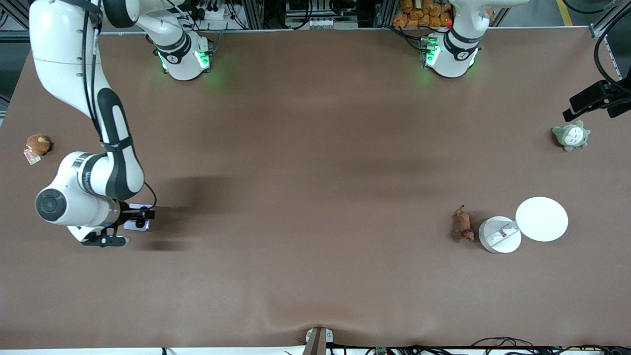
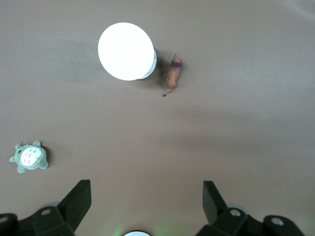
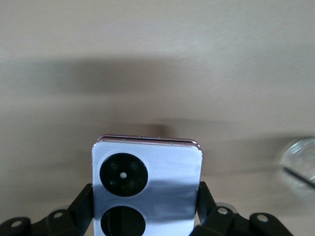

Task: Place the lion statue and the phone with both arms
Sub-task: 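Lower the phone beside the glass cup and open the right gripper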

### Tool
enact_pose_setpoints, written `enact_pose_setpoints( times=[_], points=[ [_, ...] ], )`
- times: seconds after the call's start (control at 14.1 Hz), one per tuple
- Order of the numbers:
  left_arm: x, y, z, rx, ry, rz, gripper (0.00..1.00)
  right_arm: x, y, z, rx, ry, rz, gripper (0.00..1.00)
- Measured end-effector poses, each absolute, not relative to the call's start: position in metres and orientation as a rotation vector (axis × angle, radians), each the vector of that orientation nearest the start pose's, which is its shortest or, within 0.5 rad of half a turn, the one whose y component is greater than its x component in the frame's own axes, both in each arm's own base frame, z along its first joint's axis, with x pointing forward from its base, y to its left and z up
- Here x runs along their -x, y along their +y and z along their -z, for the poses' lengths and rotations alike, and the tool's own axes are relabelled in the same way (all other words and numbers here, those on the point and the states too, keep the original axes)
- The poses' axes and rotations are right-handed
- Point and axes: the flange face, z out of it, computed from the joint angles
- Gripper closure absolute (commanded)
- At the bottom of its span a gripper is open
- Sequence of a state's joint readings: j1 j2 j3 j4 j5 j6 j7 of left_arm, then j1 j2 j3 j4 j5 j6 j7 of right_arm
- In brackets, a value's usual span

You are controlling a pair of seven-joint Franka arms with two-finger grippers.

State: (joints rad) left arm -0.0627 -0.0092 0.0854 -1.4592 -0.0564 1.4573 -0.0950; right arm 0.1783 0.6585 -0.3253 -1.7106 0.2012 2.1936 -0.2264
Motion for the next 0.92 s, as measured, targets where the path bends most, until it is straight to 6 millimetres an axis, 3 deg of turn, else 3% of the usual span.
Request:
enact_pose_setpoints(
  times=[0.21, 0.57, 0.64, 0.71, 0.78, 0.92],
  points=[
    [-0.539, 0.0, -0.673, 3.195, -0.159, 0.01, 0.0, -0.649, -0.098, -0.207, 3.147, -0.041, -0.226, 1.0],
    [-0.537, -0.009, -0.668, 3.179, -0.129, -0.036, 0.0, -0.643, -0.093, -0.183, 3.163, -0.063, -0.176, 1.0],
    [-0.536, -0.012, -0.667, 3.165, -0.117, -0.039, 0.0, -0.641, -0.093, -0.179, 3.166, -0.063, -0.171, 0.71],
    [-0.536, -0.016, -0.666, 3.156, -0.105, -0.039, 0.0, -0.64, -0.093, -0.177, 3.167, -0.062, -0.172, 0.23],
    [-0.536, -0.019, -0.666, 3.153, -0.095, -0.039, 0.0, -0.64, -0.093, -0.176, 3.167, -0.062, -0.173, 0.0],
    [-0.536, -0.023, -0.666, 3.151, -0.085, -0.039, 0.0, -0.64, -0.093, -0.177, 3.167, -0.062, -0.171, 0.0]
  ],
)
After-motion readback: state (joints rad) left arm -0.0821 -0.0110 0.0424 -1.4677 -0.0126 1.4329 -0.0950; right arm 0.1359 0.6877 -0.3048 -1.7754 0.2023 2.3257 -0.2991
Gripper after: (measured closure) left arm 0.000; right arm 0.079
